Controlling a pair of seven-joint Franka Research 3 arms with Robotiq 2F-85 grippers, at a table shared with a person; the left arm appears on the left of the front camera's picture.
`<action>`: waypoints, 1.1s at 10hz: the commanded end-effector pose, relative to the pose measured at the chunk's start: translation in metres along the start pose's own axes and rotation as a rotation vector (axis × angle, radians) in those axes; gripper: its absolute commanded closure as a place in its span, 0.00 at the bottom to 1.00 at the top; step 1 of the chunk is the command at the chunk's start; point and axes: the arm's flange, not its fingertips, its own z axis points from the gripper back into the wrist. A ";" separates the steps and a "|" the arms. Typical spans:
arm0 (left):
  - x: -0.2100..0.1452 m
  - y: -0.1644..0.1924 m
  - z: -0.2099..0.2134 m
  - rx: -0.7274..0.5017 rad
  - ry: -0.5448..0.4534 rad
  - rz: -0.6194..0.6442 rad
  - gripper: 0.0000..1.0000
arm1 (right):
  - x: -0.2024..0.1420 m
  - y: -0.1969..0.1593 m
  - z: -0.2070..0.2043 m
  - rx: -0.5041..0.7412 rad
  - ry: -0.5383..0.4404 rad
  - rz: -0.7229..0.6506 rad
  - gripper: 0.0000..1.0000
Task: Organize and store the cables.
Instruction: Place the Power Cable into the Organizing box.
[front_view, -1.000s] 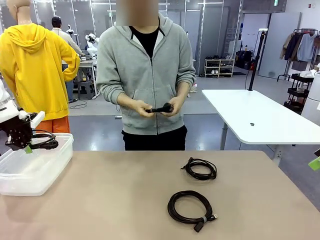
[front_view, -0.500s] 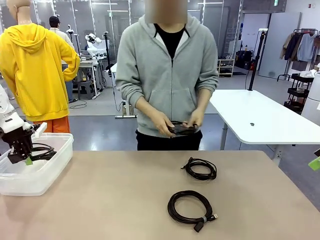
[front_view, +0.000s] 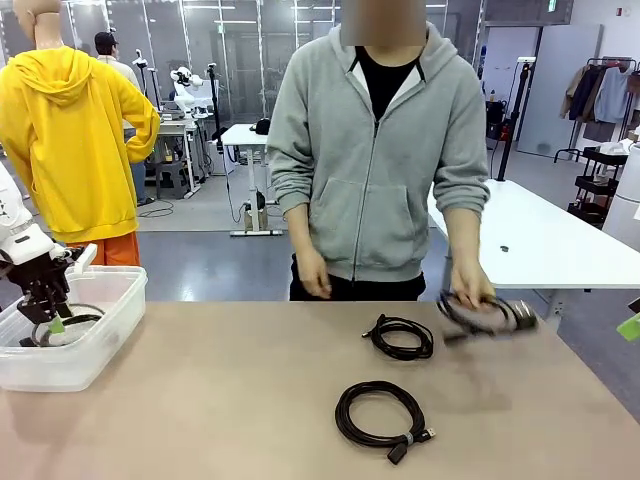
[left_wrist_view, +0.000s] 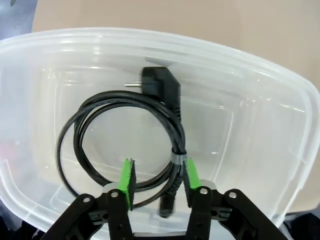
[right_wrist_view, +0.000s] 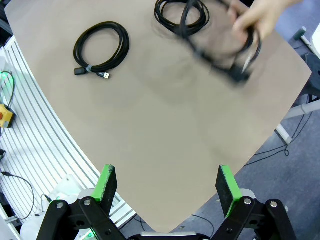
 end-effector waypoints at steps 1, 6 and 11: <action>0.001 -0.003 0.005 -0.012 0.031 0.027 0.00 | -0.001 0.001 0.002 0.004 0.004 0.011 0.00; 0.016 -0.010 0.021 0.021 0.105 0.130 0.00 | -0.001 0.001 0.002 0.004 0.004 0.011 0.00; 0.008 -0.002 0.013 0.005 0.056 0.084 0.00 | -0.001 0.001 0.002 0.004 0.004 0.011 0.00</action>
